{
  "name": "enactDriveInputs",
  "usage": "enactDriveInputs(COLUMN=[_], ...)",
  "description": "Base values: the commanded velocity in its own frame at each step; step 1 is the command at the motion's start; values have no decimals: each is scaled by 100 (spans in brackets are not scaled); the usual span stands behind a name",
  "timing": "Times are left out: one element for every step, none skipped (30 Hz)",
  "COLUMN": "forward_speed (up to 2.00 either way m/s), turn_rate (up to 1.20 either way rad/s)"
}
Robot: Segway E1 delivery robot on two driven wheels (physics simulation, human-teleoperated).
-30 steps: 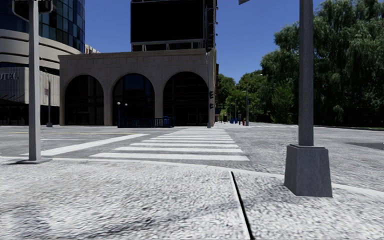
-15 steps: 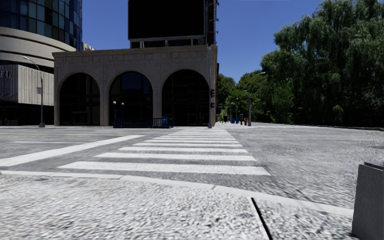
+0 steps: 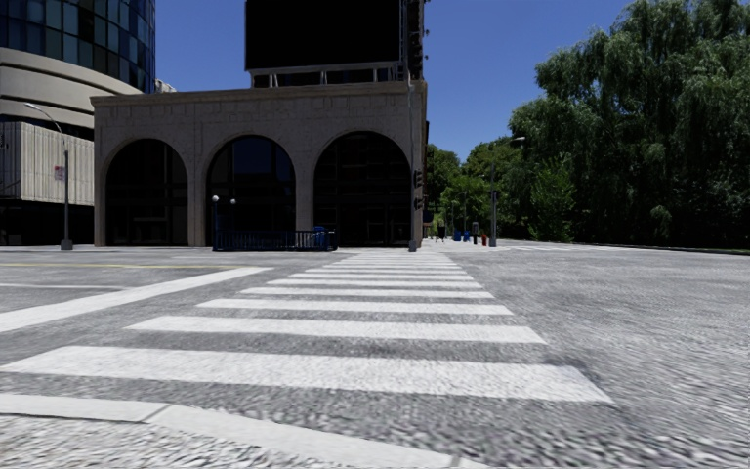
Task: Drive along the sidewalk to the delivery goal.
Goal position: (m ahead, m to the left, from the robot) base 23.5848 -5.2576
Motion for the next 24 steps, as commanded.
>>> enactDriveInputs(forward_speed=[200, 200, 200, 200, 200, 200, 200, 200, 200, 200, 200, 200, 200, 200, 200, 200, 200, 200, 200, 200, 200, 200, 200, 200], turn_rate=[0, 0, 0, 0, 0, 0, 0, 0, 0, 0, 0, 0, 0, 0, 0, 0, 0, 0, 0, 0, 0, 0, 0, 0])
